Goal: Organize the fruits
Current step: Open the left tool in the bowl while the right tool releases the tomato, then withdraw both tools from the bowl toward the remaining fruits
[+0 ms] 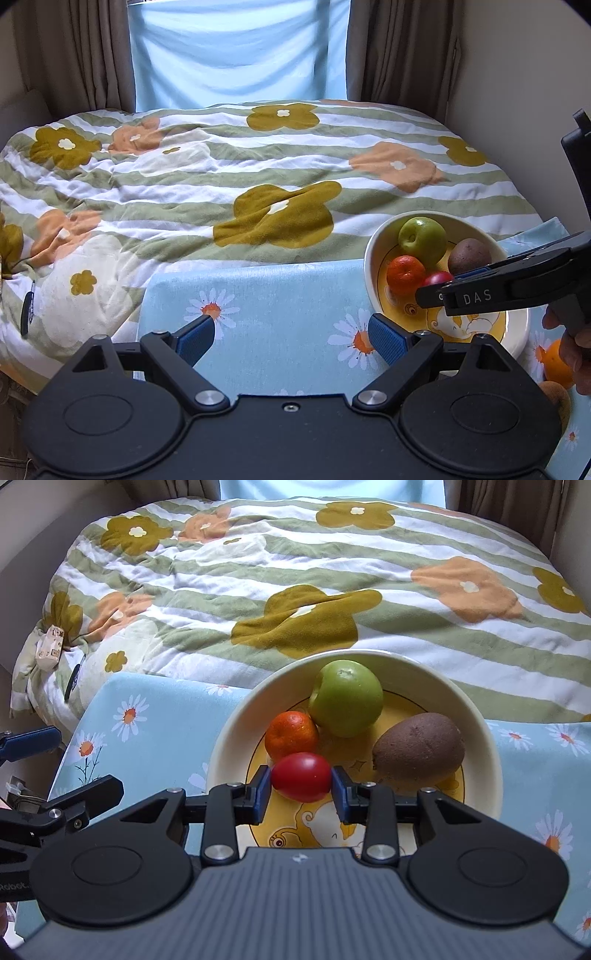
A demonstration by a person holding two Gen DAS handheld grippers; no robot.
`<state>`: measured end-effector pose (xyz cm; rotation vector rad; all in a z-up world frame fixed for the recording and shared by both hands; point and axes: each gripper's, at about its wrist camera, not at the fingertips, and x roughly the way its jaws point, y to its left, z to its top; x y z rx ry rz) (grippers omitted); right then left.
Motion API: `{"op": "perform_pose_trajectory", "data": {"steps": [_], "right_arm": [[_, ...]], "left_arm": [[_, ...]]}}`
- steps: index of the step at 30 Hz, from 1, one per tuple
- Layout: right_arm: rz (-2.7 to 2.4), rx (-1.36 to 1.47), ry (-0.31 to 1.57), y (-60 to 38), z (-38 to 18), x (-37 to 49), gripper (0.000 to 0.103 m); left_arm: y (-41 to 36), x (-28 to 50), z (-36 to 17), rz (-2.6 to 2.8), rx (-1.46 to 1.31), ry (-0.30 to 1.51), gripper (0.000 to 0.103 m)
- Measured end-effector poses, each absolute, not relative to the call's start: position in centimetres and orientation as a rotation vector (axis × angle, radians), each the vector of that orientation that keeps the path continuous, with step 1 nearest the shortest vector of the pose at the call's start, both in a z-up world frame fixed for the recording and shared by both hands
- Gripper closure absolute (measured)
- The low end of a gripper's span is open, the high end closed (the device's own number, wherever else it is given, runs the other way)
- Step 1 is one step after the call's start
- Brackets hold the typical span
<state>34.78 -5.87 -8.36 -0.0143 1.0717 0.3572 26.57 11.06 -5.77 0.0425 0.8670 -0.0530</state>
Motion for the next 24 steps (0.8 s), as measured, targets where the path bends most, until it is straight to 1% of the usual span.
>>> {"op": "perform_pose_trajectory", "data": {"steps": [2,3,4,6,7,24], "right_arm": [[0.356,-0.014,1.065,-5.8,-8.4,34.8,0.051],[0.354,-0.019,1.063,-5.7,-8.4,34.8,0.039],[0.345,-0.023,1.057,-5.7,-8.4,34.8,0.023],[0.330,-0.022,1.038,-5.8,-8.1,34.6,0.007],[0.331,-0.014,1.027,-5.9,-7.8,34.5,0.005],[0.321,0.047,0.932,-9.0,-2.3,30.9,0.005]], "left_arm": [[11.2,26.7,-5.8,-0.055,0.037,0.868,0.010],[11.2,26.7,-5.9,-0.056,0.035,0.868,0.010],[11.2,26.7,-5.9,-0.057,0.034,0.868,0.010],[11.2,26.7,-5.9,-0.064,0.032,0.871,0.010],[11.2,26.7,-5.8,-0.065,0.033,0.868,0.010],[10.7,23.3,-1.6,-0.009,0.006,0.772,0.010]]}}
